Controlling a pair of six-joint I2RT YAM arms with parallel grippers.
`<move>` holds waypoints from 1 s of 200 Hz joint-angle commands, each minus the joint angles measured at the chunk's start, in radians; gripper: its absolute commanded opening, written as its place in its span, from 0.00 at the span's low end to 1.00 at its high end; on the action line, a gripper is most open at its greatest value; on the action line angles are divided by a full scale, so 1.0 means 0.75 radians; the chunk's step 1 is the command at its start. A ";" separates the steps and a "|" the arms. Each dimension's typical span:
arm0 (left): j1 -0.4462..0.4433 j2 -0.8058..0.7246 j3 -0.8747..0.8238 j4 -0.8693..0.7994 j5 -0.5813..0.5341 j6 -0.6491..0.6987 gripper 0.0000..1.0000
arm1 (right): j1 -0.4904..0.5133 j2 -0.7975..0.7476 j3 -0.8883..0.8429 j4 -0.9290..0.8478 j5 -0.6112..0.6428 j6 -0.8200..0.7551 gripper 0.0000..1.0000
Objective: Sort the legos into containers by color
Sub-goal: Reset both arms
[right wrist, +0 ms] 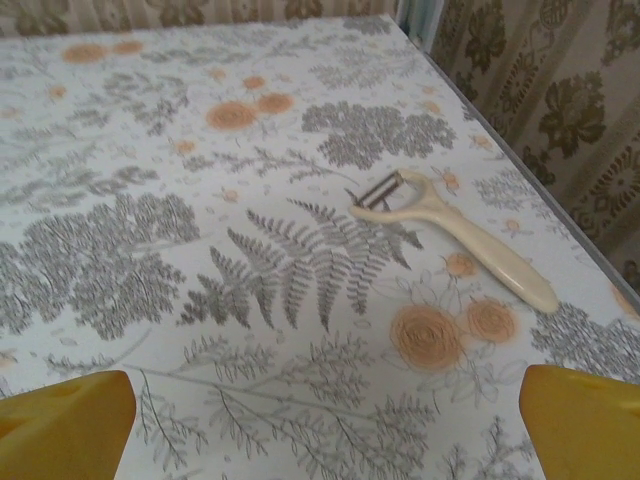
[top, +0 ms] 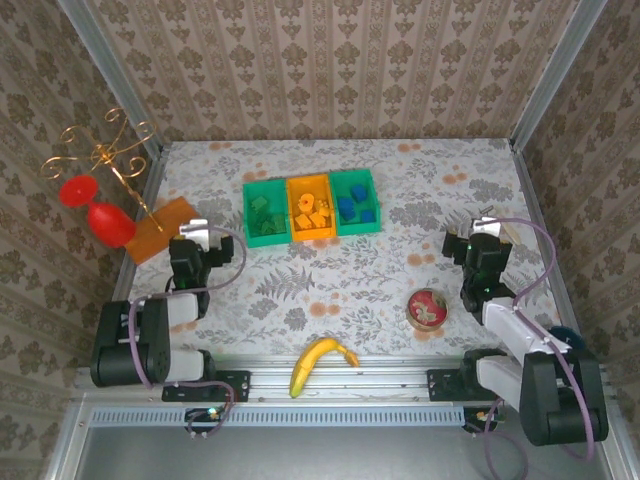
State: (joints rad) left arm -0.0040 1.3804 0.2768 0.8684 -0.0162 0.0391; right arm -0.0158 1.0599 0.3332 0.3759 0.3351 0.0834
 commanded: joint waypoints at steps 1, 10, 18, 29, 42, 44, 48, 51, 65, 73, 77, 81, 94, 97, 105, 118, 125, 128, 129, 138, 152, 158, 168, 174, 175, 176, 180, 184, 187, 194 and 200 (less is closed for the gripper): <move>0.012 0.160 0.014 0.279 0.115 0.029 1.00 | -0.041 0.059 0.004 0.229 -0.160 -0.023 1.00; 0.012 0.223 0.022 0.327 0.139 0.041 1.00 | -0.050 0.094 0.005 0.261 -0.188 -0.019 1.00; 0.014 0.253 0.046 0.308 0.153 0.048 1.00 | -0.056 0.129 0.004 0.294 -0.215 -0.018 1.00; 0.014 0.225 0.081 0.193 0.166 0.046 1.00 | -0.065 0.190 0.002 0.360 -0.251 -0.010 1.00; 0.014 0.238 0.120 0.148 0.191 0.058 1.00 | -0.074 0.285 0.018 0.424 -0.304 -0.007 1.00; 0.016 0.235 0.130 0.119 0.198 0.058 1.00 | -0.077 0.297 0.028 0.425 -0.314 -0.005 1.00; 0.016 0.228 0.145 0.075 0.206 0.054 1.00 | -0.081 0.310 0.055 0.387 -0.337 -0.008 1.00; 0.017 0.228 0.150 0.065 0.209 0.051 1.00 | -0.084 0.317 0.079 0.346 -0.354 -0.009 1.00; 0.037 0.234 0.147 0.080 0.230 0.039 1.00 | -0.092 0.375 0.149 0.286 -0.435 -0.017 1.00; 0.038 0.238 0.147 0.092 0.228 0.040 1.00 | -0.095 0.404 0.182 0.253 -0.478 -0.025 1.00; 0.038 0.239 0.147 0.096 0.228 0.040 1.00 | -0.097 0.415 0.197 0.238 -0.505 -0.027 1.00; 0.039 0.236 0.149 0.085 0.229 0.040 1.00 | -0.097 0.425 0.210 0.227 -0.527 -0.029 1.00; 0.039 0.237 0.146 0.092 0.227 0.039 1.00 | -0.100 0.461 0.229 0.235 -0.589 -0.023 1.00; 0.038 0.236 0.146 0.087 0.225 0.039 1.00 | -0.100 0.472 0.227 0.251 -0.603 -0.016 1.00; 0.039 0.237 0.148 0.087 0.218 0.039 1.00 | -0.099 0.484 0.197 0.338 -0.627 0.010 1.00; 0.038 0.236 0.149 0.086 0.214 0.040 1.00 | -0.094 0.527 0.141 0.480 -0.654 -0.004 1.00; 0.038 0.237 0.150 0.086 0.214 0.039 1.00 | -0.093 0.552 0.119 0.563 -0.645 0.002 1.00; 0.038 0.237 0.149 0.086 0.214 0.039 1.00 | -0.092 0.548 0.116 0.563 -0.648 -0.003 1.00; 0.039 0.237 0.149 0.086 0.214 0.038 1.00 | -0.091 0.544 0.116 0.558 -0.649 -0.005 1.00; 0.039 0.236 0.148 0.086 0.214 0.039 1.00 | -0.085 0.533 0.115 0.533 -0.637 -0.009 1.00; 0.038 0.237 0.148 0.084 0.212 0.040 1.00 | -0.083 0.542 0.099 0.575 -0.653 -0.019 1.00; 0.038 0.236 0.148 0.086 0.212 0.040 1.00 | -0.080 0.554 0.093 0.596 -0.677 -0.033 1.00; 0.036 0.237 0.150 0.083 0.198 0.037 1.00 | -0.051 0.594 0.073 0.651 -0.672 -0.076 1.00; 0.036 0.237 0.151 0.082 0.191 0.035 1.00 | -0.037 0.647 0.058 0.747 -0.681 -0.086 1.00; 0.035 0.237 0.151 0.082 0.190 0.036 1.00 | -0.036 0.654 0.056 0.766 -0.683 -0.083 1.00; 0.035 0.236 0.151 0.082 0.190 0.036 1.00 | -0.035 0.657 0.053 0.784 -0.687 -0.084 1.00; 0.034 0.237 0.151 0.083 0.188 0.036 1.00 | -0.034 0.647 0.051 0.786 -0.695 -0.092 1.00; 0.033 0.237 0.150 0.082 0.187 0.036 1.00 | -0.034 0.622 0.061 0.727 -0.688 -0.098 1.00; 0.033 0.237 0.150 0.082 0.187 0.036 1.00 | -0.033 0.611 0.069 0.662 -0.674 -0.099 1.00; 0.034 0.237 0.151 0.081 0.185 0.035 1.00 | -0.030 0.623 0.081 0.678 -0.634 -0.078 1.00; 0.033 0.235 0.150 0.080 0.185 0.036 1.00 | -0.030 0.639 0.084 0.692 -0.623 -0.075 1.00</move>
State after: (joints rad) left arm 0.0204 1.5623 0.3786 0.9268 0.1268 0.0509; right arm -0.0483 1.5234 0.3916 0.8223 -0.1432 0.0505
